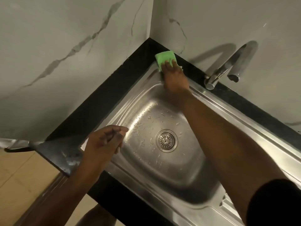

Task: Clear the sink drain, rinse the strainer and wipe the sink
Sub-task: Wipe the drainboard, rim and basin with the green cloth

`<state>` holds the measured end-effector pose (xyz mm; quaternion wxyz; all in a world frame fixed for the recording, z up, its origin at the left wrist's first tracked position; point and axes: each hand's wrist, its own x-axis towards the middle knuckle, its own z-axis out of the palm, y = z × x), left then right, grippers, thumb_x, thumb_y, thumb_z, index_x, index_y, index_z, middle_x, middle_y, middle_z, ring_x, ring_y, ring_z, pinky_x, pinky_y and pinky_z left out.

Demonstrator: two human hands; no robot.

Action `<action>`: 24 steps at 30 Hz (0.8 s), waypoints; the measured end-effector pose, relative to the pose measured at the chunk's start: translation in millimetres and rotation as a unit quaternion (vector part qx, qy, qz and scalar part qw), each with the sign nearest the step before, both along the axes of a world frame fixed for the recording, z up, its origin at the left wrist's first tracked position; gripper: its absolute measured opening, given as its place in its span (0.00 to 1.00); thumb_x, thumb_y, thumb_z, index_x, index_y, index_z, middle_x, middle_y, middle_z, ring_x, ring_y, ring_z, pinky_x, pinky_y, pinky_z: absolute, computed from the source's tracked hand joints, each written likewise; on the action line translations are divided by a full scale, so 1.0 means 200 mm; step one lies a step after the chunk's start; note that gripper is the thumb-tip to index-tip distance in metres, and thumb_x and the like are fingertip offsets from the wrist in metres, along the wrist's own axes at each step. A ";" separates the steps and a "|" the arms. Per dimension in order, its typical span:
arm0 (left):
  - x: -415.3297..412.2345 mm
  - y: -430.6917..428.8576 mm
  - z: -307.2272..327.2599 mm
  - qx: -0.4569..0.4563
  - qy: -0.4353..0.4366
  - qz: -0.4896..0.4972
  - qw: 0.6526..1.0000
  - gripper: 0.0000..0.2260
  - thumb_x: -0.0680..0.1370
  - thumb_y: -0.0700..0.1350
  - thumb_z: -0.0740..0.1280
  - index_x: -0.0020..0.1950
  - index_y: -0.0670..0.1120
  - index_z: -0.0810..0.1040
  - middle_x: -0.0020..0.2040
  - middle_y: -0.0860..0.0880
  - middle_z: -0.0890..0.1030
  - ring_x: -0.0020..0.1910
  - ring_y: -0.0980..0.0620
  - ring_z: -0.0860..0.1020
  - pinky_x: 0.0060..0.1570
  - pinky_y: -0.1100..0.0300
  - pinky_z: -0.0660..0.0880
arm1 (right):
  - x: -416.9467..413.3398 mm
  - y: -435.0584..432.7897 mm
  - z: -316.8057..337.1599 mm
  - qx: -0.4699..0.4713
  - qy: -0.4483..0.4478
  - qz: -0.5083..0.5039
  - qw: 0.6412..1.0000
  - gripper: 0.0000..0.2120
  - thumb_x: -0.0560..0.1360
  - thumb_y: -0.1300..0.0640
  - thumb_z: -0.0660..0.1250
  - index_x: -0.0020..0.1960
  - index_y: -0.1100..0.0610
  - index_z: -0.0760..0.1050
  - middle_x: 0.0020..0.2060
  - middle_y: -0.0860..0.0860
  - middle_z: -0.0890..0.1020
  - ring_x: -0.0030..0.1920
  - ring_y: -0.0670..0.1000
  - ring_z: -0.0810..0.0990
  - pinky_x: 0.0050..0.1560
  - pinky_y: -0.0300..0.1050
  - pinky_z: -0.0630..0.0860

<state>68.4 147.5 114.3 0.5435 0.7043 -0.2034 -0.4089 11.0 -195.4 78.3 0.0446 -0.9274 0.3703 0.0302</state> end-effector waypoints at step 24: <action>-0.23 -0.07 0.01 0.022 -0.015 -0.044 0.999 0.11 0.82 0.42 0.70 0.48 0.57 0.88 0.35 0.44 0.82 0.33 0.48 0.78 0.38 0.53 0.78 | -0.26 0.09 -0.07 0.021 -0.052 -0.017 0.998 0.35 0.80 0.74 0.63 0.83 0.57 0.58 0.83 0.52 0.57 0.84 0.56 0.47 0.79 0.60 0.63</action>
